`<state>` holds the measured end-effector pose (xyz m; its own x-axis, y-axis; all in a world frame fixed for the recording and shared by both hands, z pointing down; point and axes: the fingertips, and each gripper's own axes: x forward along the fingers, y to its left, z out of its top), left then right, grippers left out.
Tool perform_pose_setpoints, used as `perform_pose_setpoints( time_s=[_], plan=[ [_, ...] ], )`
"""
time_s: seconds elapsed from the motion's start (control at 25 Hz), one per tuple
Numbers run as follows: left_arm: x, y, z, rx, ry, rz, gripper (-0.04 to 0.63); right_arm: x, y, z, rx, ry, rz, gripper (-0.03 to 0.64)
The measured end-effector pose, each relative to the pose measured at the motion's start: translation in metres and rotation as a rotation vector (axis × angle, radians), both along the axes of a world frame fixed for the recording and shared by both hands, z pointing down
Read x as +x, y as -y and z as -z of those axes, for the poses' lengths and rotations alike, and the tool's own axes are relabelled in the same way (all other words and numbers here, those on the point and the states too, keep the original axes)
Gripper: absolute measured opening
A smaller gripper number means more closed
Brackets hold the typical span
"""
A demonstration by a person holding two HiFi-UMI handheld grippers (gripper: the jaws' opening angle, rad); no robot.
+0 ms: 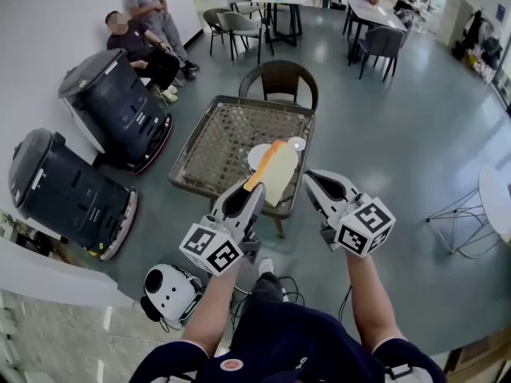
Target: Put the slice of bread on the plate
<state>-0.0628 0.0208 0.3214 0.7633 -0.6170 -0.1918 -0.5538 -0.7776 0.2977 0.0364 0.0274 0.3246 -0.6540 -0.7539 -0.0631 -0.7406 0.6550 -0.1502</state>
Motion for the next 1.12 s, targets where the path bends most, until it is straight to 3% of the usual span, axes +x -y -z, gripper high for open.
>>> perform_pose_setpoints(
  time_s=[0.52,1.12],
  plan=[
    [-0.04,0.135,0.006,-0.011,-0.025,-0.063,0.091,-0.035,0.125,0.006,-0.037,-0.04,-0.081,0.005],
    [-0.035,0.203,-0.014,-0.048,-0.003,-0.077,0.091,-0.03,0.2,-0.009,-0.063,-0.022,-0.094,0.005]
  ],
)
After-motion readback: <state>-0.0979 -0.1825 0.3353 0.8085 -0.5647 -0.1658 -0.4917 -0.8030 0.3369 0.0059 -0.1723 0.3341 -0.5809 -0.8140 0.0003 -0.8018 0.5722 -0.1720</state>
